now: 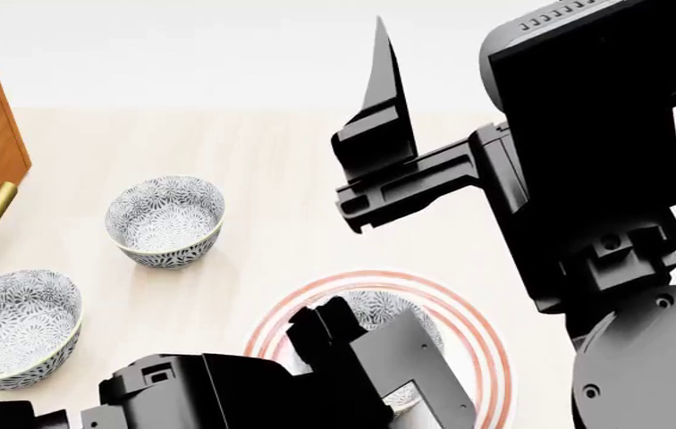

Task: Put the bowl at the front on the plate.

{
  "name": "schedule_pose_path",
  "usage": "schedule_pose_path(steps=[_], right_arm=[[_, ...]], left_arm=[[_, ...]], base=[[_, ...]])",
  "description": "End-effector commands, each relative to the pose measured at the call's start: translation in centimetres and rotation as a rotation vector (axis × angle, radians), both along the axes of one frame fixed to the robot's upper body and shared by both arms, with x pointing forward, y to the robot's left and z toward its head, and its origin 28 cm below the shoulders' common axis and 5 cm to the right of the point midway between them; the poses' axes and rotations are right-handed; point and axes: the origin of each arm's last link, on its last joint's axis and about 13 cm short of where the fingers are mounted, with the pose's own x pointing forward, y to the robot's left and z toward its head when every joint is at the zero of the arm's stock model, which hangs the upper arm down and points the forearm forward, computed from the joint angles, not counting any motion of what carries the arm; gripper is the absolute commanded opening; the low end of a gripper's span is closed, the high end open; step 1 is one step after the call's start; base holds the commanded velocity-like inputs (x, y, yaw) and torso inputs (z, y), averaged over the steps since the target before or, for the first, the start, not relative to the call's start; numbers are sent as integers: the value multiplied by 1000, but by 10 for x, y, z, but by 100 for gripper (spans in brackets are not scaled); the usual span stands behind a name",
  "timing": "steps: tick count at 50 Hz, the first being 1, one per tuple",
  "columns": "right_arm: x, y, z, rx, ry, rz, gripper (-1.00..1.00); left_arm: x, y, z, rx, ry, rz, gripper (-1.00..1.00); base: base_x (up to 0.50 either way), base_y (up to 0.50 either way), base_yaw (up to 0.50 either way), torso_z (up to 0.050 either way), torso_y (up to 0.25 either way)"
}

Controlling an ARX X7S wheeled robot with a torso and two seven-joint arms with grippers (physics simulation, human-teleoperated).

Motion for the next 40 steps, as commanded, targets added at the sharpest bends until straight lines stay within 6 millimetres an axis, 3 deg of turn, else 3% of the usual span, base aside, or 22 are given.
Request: schedule_pose_path(steps=[1, 18, 40], right_arm=[[2, 3, 2, -7, -9, 12, 100], [0, 6, 7, -13, -23, 22, 100], [-6, 8, 3, -9, -50, 41, 100]], left_arm=[[4, -3, 13, -52, 31, -40, 100], [8, -8, 38, -145, 65, -62, 100], [35, 7, 60, -236, 49, 53, 100]], base=[[0, 0, 0, 0, 0], [0, 0, 0, 0, 0], [0, 0, 0, 0, 0]])
